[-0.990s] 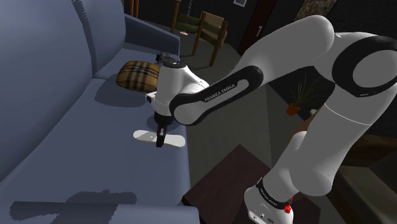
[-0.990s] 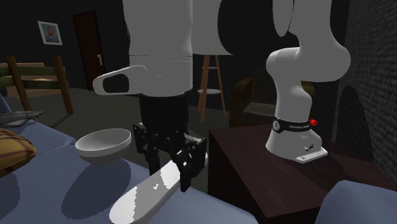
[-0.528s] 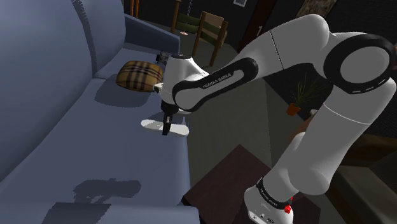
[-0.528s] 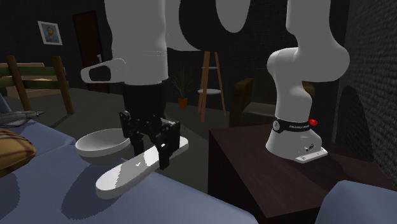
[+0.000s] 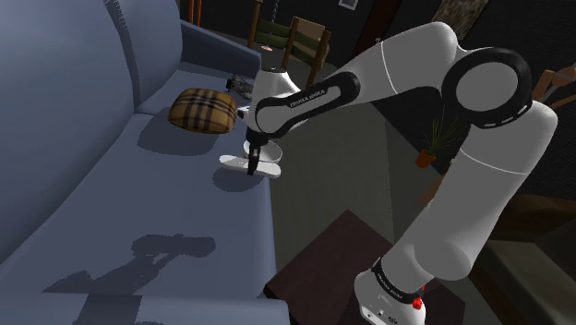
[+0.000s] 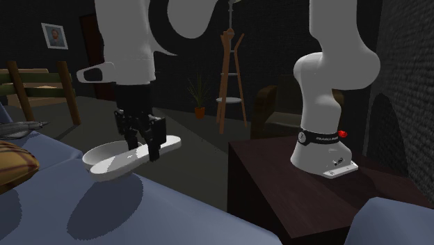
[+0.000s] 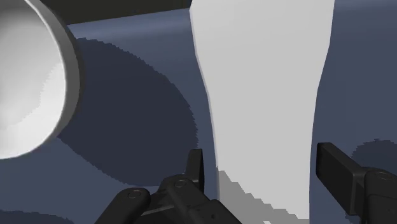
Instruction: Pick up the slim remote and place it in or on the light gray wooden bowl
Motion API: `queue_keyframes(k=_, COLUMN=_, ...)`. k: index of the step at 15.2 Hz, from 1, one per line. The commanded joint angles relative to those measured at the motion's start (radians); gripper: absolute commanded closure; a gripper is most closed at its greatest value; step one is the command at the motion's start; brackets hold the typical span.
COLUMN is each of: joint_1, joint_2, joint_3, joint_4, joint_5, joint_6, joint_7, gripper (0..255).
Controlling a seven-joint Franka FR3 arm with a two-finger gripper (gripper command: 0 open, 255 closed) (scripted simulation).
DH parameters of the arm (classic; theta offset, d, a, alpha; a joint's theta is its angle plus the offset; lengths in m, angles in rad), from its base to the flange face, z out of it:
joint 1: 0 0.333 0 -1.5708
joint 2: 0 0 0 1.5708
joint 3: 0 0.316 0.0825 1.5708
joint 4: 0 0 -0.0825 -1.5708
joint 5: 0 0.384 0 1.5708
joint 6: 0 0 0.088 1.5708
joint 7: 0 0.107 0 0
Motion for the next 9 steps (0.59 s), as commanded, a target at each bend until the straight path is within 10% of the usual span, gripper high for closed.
queue_keyframes(k=1, joint_1=-0.024, joint_2=0.037, joint_3=-0.016, joint_4=0.049, joint_5=0.001, joint_6=-0.011, joint_7=-0.043, gripper=255)
queue_keyframes(k=9, joint_1=-0.124, joint_2=0.177, joint_3=-0.068, joint_4=0.263, joint_5=0.014, joint_6=-0.083, joint_7=-0.206, gripper=255)
